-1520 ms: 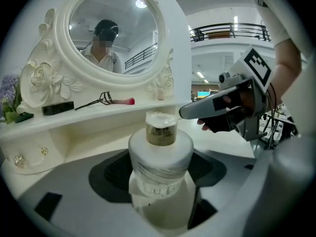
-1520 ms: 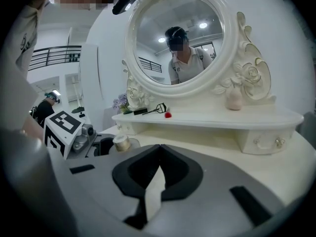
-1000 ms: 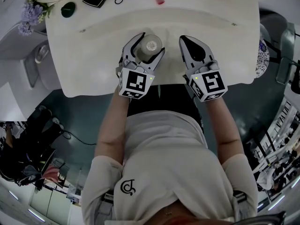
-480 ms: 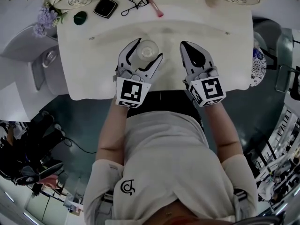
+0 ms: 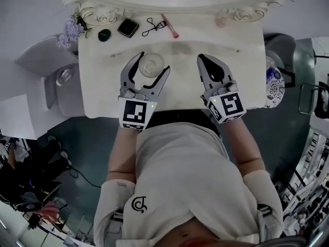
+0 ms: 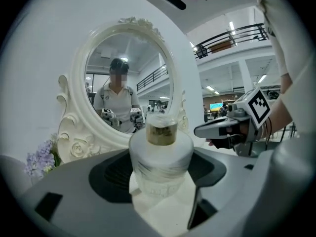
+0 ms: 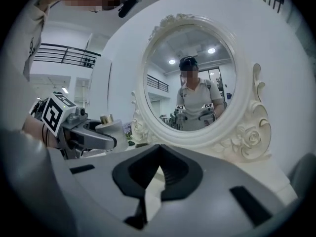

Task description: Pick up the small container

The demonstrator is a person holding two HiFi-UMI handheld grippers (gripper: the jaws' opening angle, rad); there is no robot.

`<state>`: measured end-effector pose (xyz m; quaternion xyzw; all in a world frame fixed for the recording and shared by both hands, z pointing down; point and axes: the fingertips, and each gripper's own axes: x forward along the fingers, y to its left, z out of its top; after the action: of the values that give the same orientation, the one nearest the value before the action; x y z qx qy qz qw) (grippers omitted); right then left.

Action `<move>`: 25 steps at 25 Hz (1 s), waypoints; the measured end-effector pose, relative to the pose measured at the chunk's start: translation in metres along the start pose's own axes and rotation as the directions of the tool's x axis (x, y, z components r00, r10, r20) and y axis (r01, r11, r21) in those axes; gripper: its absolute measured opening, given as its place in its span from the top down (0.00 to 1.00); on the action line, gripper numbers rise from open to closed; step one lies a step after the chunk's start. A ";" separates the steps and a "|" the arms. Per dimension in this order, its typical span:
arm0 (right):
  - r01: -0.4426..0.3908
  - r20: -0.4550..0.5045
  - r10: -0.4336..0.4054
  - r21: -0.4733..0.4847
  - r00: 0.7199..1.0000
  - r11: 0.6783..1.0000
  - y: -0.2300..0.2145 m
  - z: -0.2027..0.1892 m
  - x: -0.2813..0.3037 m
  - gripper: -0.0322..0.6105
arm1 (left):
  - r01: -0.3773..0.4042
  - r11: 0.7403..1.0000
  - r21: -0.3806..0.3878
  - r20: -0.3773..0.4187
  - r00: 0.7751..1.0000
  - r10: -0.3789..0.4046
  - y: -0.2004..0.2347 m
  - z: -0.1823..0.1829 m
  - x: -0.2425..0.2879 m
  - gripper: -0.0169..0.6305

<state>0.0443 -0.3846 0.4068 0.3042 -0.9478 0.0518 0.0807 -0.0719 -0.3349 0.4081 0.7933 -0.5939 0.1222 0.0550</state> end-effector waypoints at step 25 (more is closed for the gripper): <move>0.008 0.161 0.005 -0.080 0.987 0.997 0.039 0.074 -0.033 0.94 | -0.073 0.997 0.001 0.129 0.989 0.072 0.022 0.071 -0.076 0.44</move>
<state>0.0388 -0.3448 0.3259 0.3046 -0.9523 -0.0113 0.0160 -0.1034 -0.2872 0.3188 0.7776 -0.6242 0.0741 0.0099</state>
